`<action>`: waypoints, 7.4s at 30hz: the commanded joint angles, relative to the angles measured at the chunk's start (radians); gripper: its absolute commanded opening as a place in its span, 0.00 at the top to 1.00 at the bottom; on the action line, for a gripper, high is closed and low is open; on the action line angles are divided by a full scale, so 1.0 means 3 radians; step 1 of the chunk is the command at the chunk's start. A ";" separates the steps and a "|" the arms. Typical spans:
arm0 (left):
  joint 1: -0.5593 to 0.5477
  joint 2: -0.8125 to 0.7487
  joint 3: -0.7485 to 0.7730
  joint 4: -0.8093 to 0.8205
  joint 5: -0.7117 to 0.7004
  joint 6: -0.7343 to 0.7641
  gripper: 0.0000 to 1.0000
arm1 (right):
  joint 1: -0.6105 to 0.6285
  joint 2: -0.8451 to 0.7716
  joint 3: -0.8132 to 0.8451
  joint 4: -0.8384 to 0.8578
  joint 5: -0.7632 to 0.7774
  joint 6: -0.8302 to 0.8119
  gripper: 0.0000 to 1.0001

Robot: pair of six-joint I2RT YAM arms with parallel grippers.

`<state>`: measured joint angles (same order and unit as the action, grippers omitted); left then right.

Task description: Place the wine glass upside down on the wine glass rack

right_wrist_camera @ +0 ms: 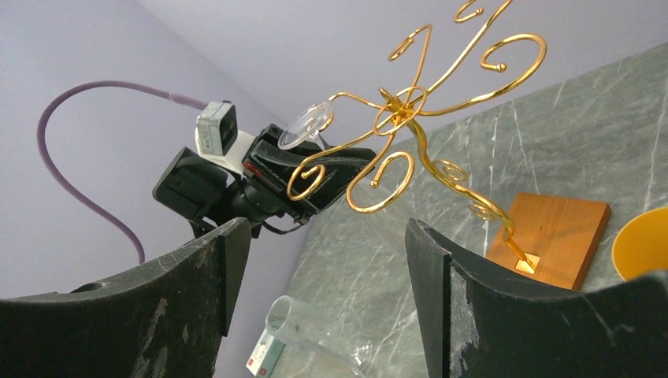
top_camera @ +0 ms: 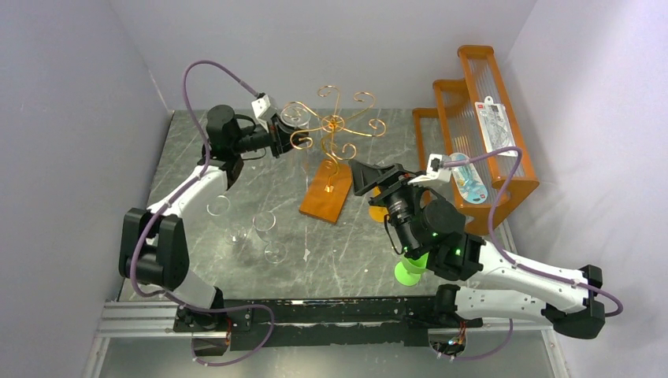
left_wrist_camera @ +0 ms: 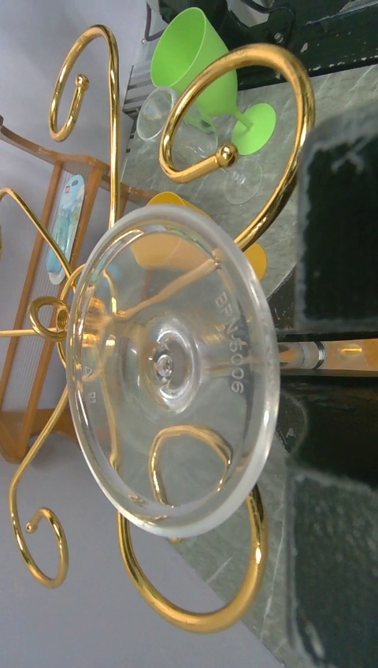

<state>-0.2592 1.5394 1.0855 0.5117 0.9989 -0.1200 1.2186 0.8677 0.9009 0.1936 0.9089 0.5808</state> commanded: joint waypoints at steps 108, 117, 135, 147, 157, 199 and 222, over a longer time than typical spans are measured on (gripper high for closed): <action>-0.0036 -0.0248 -0.0690 0.1437 -0.1922 -0.0367 0.95 | -0.0007 0.0086 -0.0006 -0.0055 -0.0114 0.0206 0.24; -0.0034 -0.0131 -0.0580 0.1241 -0.1449 -0.0165 0.89 | -0.0005 0.0069 -0.0017 -0.0061 -0.0116 0.0216 0.24; -0.0033 -0.0545 -0.0721 0.0518 -0.1920 -0.0131 0.45 | -0.0005 0.0035 -0.0021 -0.0104 -0.0117 0.0215 0.24; -0.0036 -0.1105 -0.1015 -0.0218 -0.2747 -0.0430 0.39 | -0.0006 -0.0064 0.0013 -0.0505 -0.0138 0.0288 0.24; -0.0036 -0.1627 -0.0796 -0.1437 -0.3378 -0.0644 0.16 | -0.0006 0.0024 0.0342 -0.1320 -0.0211 0.0126 0.20; -0.0036 -0.3268 0.0494 -0.3373 -0.4576 -0.0220 0.03 | 0.0422 0.3401 0.3038 -0.2824 -0.1640 -0.0185 0.55; -0.0036 -0.3191 0.0261 -0.3535 -0.4244 -0.0733 0.03 | 0.0410 0.3267 0.2837 -0.2639 -0.1695 -0.0371 1.00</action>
<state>-0.2657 0.5823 1.1923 -0.5064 -0.3386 -0.2607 1.3430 1.8927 1.7939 -0.6212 0.3885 0.4904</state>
